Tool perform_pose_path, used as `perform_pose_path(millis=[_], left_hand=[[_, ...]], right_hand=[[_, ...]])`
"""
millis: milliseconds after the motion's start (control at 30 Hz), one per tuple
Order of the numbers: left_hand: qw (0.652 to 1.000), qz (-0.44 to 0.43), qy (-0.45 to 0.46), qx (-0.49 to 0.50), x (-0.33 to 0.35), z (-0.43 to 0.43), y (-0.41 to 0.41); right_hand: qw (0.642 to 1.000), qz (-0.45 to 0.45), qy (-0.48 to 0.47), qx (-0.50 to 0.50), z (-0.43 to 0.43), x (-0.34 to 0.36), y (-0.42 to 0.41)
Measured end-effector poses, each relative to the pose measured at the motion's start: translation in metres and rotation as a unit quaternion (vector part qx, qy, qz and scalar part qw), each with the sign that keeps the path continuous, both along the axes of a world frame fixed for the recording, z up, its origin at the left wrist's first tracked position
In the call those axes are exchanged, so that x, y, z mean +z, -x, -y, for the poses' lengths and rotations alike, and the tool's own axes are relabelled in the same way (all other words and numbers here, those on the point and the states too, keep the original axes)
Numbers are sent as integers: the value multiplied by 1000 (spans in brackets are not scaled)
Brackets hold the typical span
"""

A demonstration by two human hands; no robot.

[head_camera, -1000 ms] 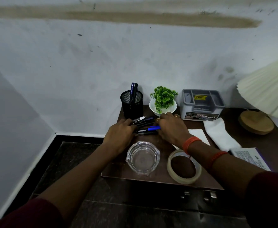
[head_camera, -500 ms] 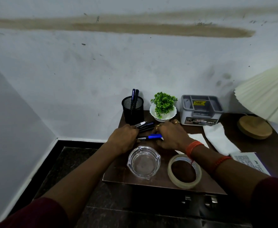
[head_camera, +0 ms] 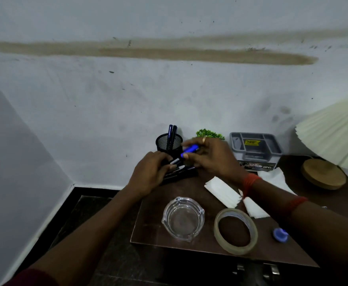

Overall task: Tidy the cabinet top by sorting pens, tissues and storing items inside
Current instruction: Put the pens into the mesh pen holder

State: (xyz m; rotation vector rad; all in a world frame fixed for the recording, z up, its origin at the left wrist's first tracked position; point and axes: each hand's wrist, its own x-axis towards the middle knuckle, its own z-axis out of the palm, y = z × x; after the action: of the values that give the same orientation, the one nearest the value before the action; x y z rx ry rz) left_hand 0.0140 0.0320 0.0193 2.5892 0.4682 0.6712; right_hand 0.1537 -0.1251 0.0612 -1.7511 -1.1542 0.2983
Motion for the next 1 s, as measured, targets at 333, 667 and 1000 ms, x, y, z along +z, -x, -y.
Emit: perform_pose_path(millis=[333, 667, 1000], left_hand=[[983, 140, 99, 60, 34, -29, -33], [977, 131, 141, 92, 10, -39, -37], [964, 171, 136, 150, -17, -26, -18]], right_hand=[[968, 248, 16, 9, -58, 82, -22], [930, 348, 122, 11, -77, 69, -33], [933, 317, 165, -39, -81, 20, -34]])
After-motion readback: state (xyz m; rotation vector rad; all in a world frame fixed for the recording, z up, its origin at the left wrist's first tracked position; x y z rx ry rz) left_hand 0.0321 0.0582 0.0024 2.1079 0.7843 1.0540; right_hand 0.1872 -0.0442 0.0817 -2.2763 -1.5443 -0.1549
